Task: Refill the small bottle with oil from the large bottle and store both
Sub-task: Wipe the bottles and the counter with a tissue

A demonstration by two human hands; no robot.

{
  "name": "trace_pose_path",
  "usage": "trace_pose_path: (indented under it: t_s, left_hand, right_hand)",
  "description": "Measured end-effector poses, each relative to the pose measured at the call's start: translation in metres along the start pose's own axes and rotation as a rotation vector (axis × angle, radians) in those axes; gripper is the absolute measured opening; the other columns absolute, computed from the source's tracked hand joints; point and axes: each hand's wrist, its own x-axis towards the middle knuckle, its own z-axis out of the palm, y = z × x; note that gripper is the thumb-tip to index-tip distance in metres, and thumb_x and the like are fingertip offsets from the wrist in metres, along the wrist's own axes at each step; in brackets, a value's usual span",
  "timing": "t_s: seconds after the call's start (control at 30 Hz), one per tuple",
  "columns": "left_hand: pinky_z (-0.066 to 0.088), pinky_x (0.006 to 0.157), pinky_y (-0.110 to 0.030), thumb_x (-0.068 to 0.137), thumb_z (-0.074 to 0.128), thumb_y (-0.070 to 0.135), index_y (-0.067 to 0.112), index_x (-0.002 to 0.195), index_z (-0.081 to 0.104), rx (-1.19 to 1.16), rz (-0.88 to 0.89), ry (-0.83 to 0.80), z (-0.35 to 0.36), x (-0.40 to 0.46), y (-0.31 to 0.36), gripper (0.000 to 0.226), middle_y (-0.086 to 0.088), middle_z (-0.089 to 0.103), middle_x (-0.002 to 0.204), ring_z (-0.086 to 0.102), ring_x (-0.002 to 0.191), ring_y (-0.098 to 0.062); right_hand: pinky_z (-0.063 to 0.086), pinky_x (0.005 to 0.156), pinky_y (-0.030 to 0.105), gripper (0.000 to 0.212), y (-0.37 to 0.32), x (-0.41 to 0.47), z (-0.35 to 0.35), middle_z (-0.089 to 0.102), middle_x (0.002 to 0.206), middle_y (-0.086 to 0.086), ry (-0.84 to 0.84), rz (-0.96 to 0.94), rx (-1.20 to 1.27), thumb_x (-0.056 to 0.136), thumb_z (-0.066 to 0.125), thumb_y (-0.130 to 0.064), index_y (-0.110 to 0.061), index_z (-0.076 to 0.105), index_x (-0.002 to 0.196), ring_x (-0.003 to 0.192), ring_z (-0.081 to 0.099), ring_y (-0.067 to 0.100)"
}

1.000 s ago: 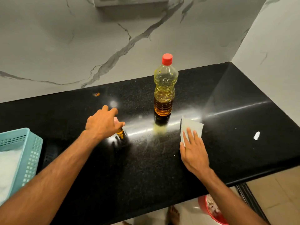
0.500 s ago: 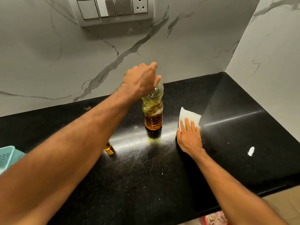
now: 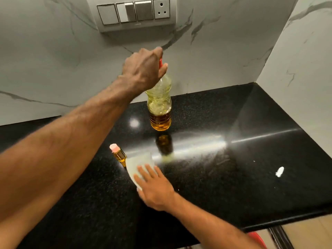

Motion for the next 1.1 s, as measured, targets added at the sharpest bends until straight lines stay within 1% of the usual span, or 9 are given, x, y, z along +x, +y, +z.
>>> trace_pose_path:
  t_s: [0.17, 0.33, 0.4, 0.53, 0.7, 0.8, 0.9, 1.0, 1.1]
  left_hand:
    - [0.046, 0.061, -0.039, 0.098, 0.047, 0.043, 0.012, 0.111, 0.050, -0.075, -0.007, -0.102, 0.040, -0.031, 0.015, 0.033, -0.011, 0.058, 0.088, 0.054, 0.072, -0.027]
    - [0.057, 0.067, -0.044, 0.097, 0.047, 0.045, 0.013, 0.110, 0.049, -0.134, -0.001, -0.092, 0.053, -0.040, 0.027, 0.035, -0.008, 0.059, 0.087, 0.059, 0.073, -0.026]
    - [0.056, 0.068, -0.044, 0.097, 0.047, 0.045, 0.013, 0.112, 0.049, -0.131, -0.001, -0.109, 0.050, -0.040, 0.029, 0.035, -0.009, 0.059, 0.089, 0.059, 0.075, -0.026]
    - [0.056, 0.070, -0.045, 0.098, 0.046, 0.045, 0.013, 0.112, 0.049, -0.126, -0.013, -0.111, 0.048, -0.044, 0.031, 0.035, -0.009, 0.060, 0.090, 0.059, 0.076, -0.026]
    - [0.053, 0.067, -0.043, 0.095, 0.046, 0.053, 0.015, 0.114, 0.047, -0.123, 0.009, -0.119, 0.048, -0.048, 0.033, 0.042, -0.012, 0.062, 0.093, 0.058, 0.077, -0.027]
    - [0.048, 0.076, -0.046, 0.091, 0.047, 0.061, 0.019, 0.131, 0.039, -0.178, -0.037, -0.162, 0.041, -0.057, 0.035, 0.058, -0.018, 0.061, 0.113, 0.059, 0.094, -0.036]
    - [0.042, 0.079, -0.042, 0.091, 0.046, 0.062, 0.019, 0.142, 0.030, -0.374, -0.112, 0.009, 0.036, -0.092, 0.034, 0.069, -0.020, 0.056, 0.115, 0.056, 0.096, -0.031]
    - [0.040, 0.072, -0.027, 0.093, 0.044, 0.059, 0.029, 0.133, 0.039, -0.712, -0.070, 0.134, 0.042, -0.162, 0.048, 0.050, -0.002, 0.053, 0.090, 0.052, 0.078, -0.013]
    - [0.051, 0.083, -0.034, 0.093, 0.047, 0.055, 0.041, 0.124, 0.041, -0.952, -0.065, -0.073, 0.067, -0.238, 0.065, 0.034, 0.001, 0.060, 0.096, 0.063, 0.090, -0.020]
  right_hand:
    - [-0.005, 0.119, 0.050, 0.051, 0.019, -0.087, 0.001, 0.008, 0.162, 0.003, -0.127, -0.132, 0.029, 0.101, 0.024, -0.040, -0.024, 0.023, 0.150, 0.149, 0.000, 0.025]
    - [0.042, 0.101, 0.042, 0.051, 0.039, -0.136, 0.008, 0.048, 0.145, -0.011, -0.205, 0.044, -0.078, 0.098, 0.010, -0.046, -0.038, 0.046, 0.134, 0.131, 0.049, 0.014]
    - [0.036, 0.105, 0.042, 0.056, 0.039, -0.143, 0.008, 0.045, 0.147, -0.010, -0.143, 0.116, -0.080, 0.097, 0.006, -0.048, -0.037, 0.046, 0.136, 0.135, 0.044, 0.015]
    - [-0.010, 0.114, 0.043, 0.069, 0.043, -0.145, 0.005, 0.004, 0.162, -0.006, -0.029, 0.150, 0.113, 0.093, -0.007, -0.054, -0.030, 0.022, 0.151, 0.148, -0.004, 0.017]
    - [-0.002, 0.121, 0.044, 0.059, 0.037, -0.155, 0.008, 0.005, 0.163, -0.004, 0.067, 0.283, 0.135, 0.096, 0.013, -0.044, -0.026, 0.023, 0.152, 0.149, -0.002, 0.018]
    - [0.005, 0.121, 0.037, 0.050, 0.018, -0.160, 0.006, 0.025, 0.159, 0.000, 0.092, 0.339, 0.484, 0.102, 0.027, -0.036, -0.020, 0.036, 0.147, 0.147, 0.015, 0.014]
    - [0.036, 0.109, 0.039, 0.051, 0.000, -0.167, -0.005, 0.061, 0.129, 0.006, 0.263, 0.490, 1.043, 0.097, 0.034, -0.044, -0.011, 0.058, 0.128, 0.119, 0.054, 0.013]
    - [0.045, 0.083, 0.019, 0.037, -0.021, -0.185, -0.012, 0.064, 0.110, 0.001, 0.433, 0.677, 1.525, 0.100, 0.041, -0.034, -0.009, 0.062, 0.116, 0.093, 0.060, 0.008]
    - [0.052, 0.077, 0.024, 0.028, -0.043, -0.202, 0.011, 0.071, 0.095, 0.002, 0.558, 0.795, 2.111, 0.095, 0.048, -0.031, -0.014, 0.067, 0.106, 0.081, 0.066, 0.011]
